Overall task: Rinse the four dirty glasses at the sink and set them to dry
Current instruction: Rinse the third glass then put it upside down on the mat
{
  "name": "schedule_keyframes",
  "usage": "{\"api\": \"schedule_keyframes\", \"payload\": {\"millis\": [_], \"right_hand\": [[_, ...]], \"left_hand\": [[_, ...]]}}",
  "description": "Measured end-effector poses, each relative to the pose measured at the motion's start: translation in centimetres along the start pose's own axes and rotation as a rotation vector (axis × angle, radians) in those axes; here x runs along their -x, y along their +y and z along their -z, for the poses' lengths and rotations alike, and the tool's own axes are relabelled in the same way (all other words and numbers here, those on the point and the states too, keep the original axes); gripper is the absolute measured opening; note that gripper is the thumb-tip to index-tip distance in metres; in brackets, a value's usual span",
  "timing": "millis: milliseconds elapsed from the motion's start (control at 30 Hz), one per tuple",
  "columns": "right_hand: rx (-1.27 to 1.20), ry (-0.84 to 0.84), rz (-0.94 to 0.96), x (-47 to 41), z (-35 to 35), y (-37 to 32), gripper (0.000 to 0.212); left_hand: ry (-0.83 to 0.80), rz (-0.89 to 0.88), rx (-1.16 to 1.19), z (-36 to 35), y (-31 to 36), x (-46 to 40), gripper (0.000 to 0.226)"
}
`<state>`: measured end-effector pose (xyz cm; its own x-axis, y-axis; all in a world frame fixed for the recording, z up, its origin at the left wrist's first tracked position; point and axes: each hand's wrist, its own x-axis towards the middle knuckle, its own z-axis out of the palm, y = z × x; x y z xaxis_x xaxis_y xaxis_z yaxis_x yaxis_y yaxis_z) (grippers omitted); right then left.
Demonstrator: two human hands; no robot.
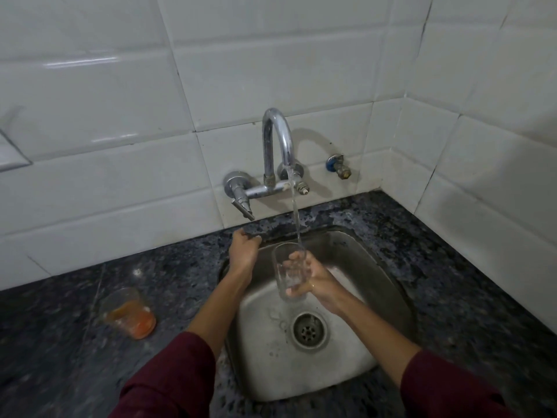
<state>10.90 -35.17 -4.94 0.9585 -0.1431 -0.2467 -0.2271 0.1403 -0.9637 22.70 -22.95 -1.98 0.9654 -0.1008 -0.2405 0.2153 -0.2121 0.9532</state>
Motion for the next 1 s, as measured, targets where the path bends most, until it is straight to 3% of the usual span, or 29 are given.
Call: {"api": "schedule_keyframes", "payload": {"millis": [100,167,300,433,500,667,767,833,900,1000], "right_hand": [[0.069,0.043,0.047,0.1,0.2,-0.5,0.067],[0.191,0.077,0.048,0.1,0.7,-1.3,0.068],[0.417,0.099,0.052,0.8,2.0,-2.8,0.066],[0.849,0.100,0.011,1.2,3.1,-3.9,0.087],[1.041,0.090,0.004,1.6,3.3,-4.3,0.087],[1.237,0.067,0.017,2.7,2.7,-6.3,0.063],[1.447,-0.014,0.107,2.6,2.1,-7.6,0.064],[1.486,-0.066,0.142,2.5,1.6,-8.4,0.062],[1.528,-0.102,0.176,2.6,1.0,-9.3,0.065],[1.446,-0.099,0.215,2.7,0.3,-9.9,0.086]], "left_hand": [[0.072,-0.186,-0.145,0.0,1.8,-0.1,0.057],[0.137,-0.312,-0.277,0.0,3.1,-0.5,0.046],[0.205,-0.309,-0.512,0.1,4.6,-1.8,0.033],[0.189,-0.434,-0.753,-0.4,4.7,-1.8,0.028],[0.185,-0.463,-0.817,-0.3,4.6,-1.7,0.030],[0.083,-0.360,-0.984,0.4,3.8,0.9,0.039],[-0.209,-0.349,-1.161,0.0,1.6,3.2,0.065],[-0.433,-0.422,-1.135,-0.2,-0.5,4.3,0.091],[-0.550,-0.475,-0.950,-0.5,-1.8,5.9,0.108],[-0.408,-0.486,-0.664,-1.0,-2.7,8.2,0.089]]}}
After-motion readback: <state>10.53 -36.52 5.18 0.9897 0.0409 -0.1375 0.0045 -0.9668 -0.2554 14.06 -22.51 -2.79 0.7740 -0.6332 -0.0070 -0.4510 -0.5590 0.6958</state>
